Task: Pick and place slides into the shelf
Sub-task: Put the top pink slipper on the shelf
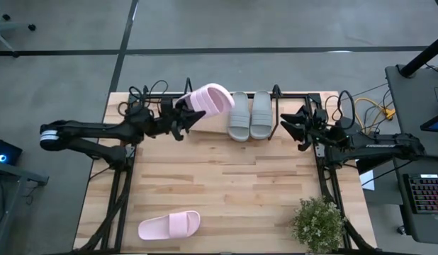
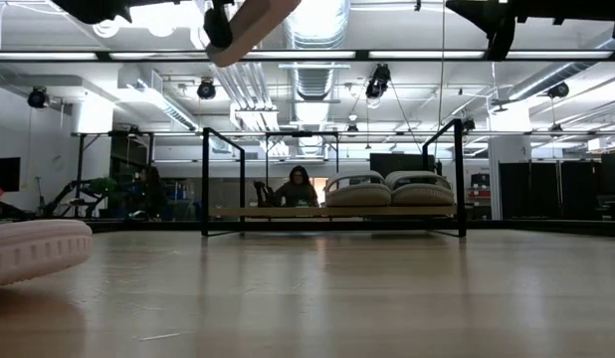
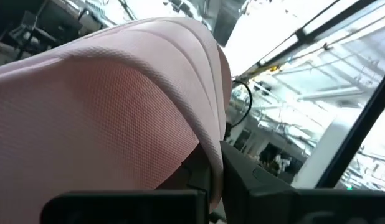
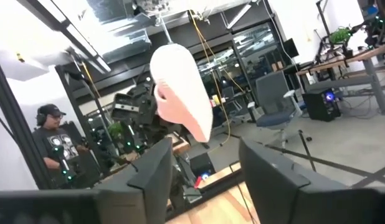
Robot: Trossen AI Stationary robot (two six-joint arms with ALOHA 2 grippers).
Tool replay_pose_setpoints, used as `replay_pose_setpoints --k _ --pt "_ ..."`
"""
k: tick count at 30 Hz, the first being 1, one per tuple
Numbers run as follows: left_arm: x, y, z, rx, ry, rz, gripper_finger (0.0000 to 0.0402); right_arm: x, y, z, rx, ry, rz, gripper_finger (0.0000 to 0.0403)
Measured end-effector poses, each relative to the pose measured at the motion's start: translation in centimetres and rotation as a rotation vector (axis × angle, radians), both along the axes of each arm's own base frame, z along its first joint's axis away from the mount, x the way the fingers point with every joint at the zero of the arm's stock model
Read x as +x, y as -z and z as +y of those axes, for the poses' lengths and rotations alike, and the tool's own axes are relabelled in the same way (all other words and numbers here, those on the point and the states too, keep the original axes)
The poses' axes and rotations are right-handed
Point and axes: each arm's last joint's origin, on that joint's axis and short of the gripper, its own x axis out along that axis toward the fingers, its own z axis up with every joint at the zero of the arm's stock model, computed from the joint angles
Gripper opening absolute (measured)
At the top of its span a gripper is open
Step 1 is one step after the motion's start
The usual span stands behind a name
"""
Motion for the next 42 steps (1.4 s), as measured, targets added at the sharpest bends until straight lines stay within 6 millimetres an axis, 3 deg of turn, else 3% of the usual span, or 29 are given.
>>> replay_pose_setpoints --k 9,20,32,42 --pt "2.3 0.2 0.4 -0.027 -0.034 -0.133 0.0000 1.2 -0.9 -0.1 -0.027 0.006 0.003 0.0195" --pt "3.8 -0.2 0.3 -0.031 -0.038 -0.194 0.0000 3.7 -4.3 -0.2 -0.175 0.028 0.074 0.0196" --pt "3.8 -0.7 0.3 -0.038 -0.053 -0.214 0.0000 5.6 -7.5 -0.3 -0.284 0.068 0.075 0.0194" --pt "3.8 -0.6 0.2 -0.034 -0.047 -0.218 0.0000 7.8 -7.7 -0.4 -0.357 0.083 0.136 0.0204"
